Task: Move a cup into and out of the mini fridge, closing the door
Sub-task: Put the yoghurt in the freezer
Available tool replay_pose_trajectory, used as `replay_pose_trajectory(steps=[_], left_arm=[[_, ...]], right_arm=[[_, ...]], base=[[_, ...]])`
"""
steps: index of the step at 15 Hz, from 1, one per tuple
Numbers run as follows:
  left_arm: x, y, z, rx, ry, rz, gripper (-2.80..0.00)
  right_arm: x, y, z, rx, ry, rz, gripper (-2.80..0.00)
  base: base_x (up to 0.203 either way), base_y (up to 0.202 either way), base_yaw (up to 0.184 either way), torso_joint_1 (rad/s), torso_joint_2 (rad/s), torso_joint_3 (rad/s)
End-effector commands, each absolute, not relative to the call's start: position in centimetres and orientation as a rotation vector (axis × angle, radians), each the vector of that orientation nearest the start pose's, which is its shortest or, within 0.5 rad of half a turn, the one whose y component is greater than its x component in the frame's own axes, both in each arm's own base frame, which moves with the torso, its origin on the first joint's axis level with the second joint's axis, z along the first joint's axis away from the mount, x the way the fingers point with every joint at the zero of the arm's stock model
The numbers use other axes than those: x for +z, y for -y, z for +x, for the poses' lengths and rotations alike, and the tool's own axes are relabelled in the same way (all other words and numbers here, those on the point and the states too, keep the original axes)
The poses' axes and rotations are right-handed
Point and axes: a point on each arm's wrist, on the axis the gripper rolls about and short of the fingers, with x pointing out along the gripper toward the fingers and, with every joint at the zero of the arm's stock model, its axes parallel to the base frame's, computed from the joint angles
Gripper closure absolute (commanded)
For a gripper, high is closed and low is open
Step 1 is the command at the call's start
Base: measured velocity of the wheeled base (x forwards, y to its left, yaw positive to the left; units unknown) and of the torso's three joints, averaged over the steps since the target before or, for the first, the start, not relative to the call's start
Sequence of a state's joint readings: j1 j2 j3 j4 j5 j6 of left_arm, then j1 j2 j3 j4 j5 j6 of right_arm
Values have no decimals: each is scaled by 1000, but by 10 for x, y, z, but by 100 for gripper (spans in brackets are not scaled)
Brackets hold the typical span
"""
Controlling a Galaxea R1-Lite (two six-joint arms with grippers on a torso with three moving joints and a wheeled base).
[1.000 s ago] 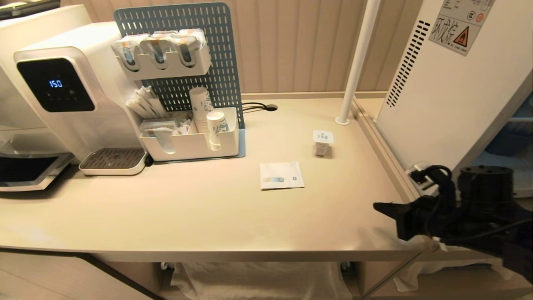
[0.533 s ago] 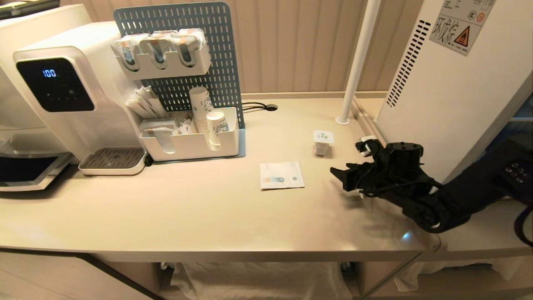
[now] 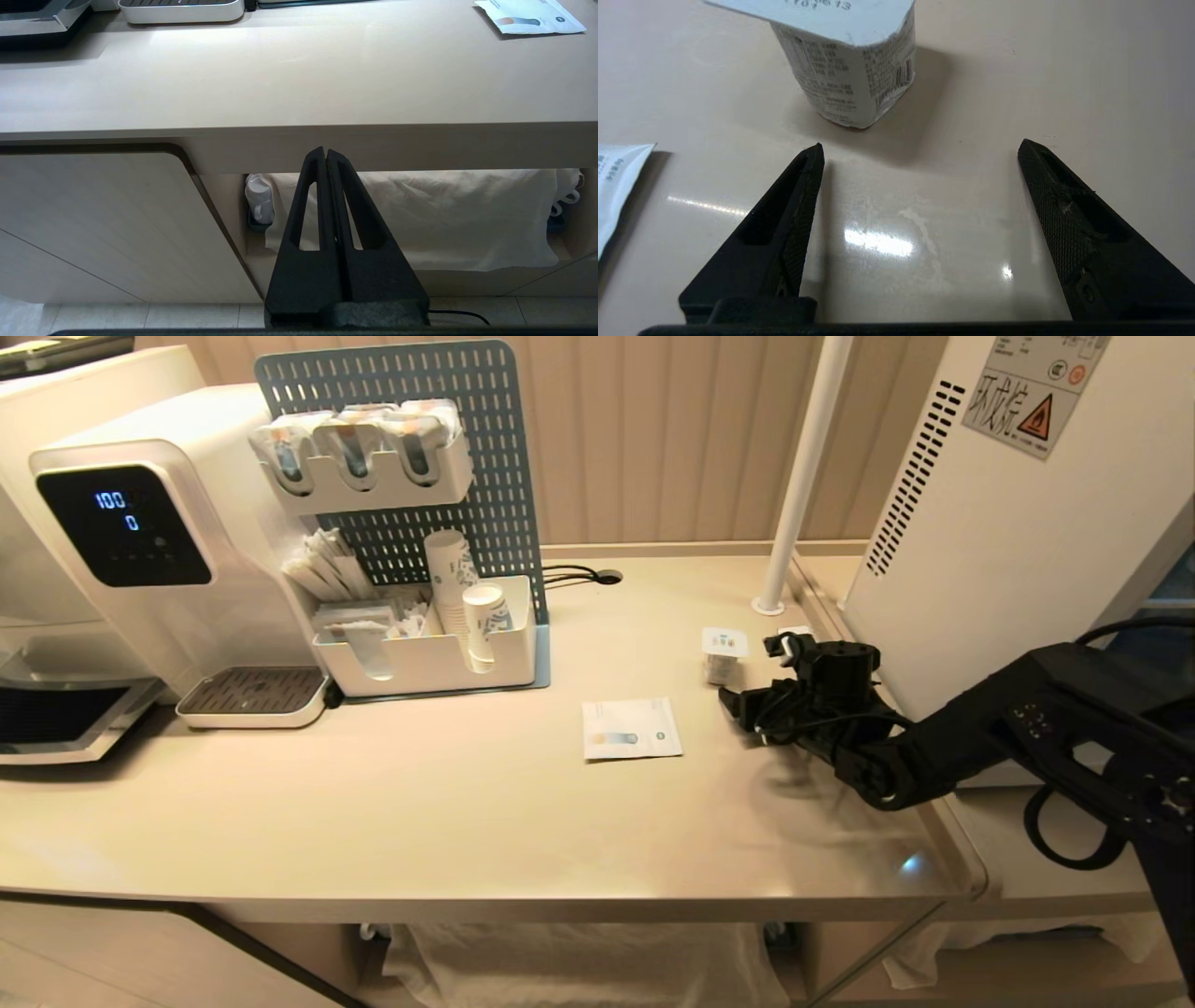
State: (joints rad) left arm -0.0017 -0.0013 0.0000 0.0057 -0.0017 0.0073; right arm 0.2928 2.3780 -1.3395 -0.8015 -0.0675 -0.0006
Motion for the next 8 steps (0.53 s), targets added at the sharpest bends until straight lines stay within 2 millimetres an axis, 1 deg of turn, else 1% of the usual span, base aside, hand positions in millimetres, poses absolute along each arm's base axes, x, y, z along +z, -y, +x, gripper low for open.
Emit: replay_pose_trajectory(steps=[1, 5, 8], left_arm=[[75, 0, -23, -3, -3, 8, 0], [75, 0, -23, -5, -3, 9, 0], [75, 0, -23, -5, -3, 8, 0]], right_arm=[[70, -141, 455, 232, -230, -35, -280], [78, -144, 459, 236, -215, -30, -280], [84, -147, 470, 229, -197, -27, -280]], base=[[0, 0, 0, 0, 0, 0], [0, 0, 0, 0, 0, 0], [0, 0, 0, 0, 0, 0]])
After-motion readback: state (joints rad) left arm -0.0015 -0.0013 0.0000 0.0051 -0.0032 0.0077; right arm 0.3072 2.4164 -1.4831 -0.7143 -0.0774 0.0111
